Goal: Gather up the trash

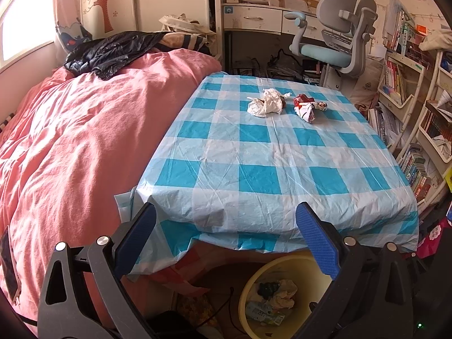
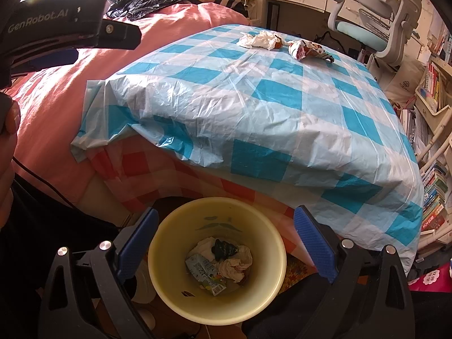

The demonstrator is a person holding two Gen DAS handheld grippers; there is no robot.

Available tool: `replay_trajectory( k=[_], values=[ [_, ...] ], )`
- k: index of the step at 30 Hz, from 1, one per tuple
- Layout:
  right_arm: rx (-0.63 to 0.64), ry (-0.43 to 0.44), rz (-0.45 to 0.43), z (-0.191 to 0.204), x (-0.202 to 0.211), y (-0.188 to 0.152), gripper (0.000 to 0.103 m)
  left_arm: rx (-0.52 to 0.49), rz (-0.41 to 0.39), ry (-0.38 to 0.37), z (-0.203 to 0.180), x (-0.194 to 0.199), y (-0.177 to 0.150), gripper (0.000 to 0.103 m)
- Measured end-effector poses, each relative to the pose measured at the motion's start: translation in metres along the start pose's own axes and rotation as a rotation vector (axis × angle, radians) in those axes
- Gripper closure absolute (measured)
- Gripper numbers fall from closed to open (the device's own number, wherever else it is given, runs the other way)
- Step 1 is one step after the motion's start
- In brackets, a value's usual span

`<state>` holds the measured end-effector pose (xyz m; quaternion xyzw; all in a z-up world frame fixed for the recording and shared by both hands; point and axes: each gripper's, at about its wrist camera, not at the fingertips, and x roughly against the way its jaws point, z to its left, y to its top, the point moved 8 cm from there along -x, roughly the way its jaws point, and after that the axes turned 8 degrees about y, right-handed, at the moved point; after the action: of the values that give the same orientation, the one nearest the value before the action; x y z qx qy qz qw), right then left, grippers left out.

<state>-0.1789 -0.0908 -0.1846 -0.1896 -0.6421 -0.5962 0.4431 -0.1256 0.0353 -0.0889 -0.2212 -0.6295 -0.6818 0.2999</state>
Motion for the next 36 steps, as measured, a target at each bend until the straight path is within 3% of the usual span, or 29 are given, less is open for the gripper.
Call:
replay_trajectory(
  k=[36],
  values=[
    [0.018,0.004,0.004,0.0076,-0.0023,0.0008,0.01,-0.031,-0.005,-0.027,-0.0091,0.0018,-0.0021,0.008]
  ],
)
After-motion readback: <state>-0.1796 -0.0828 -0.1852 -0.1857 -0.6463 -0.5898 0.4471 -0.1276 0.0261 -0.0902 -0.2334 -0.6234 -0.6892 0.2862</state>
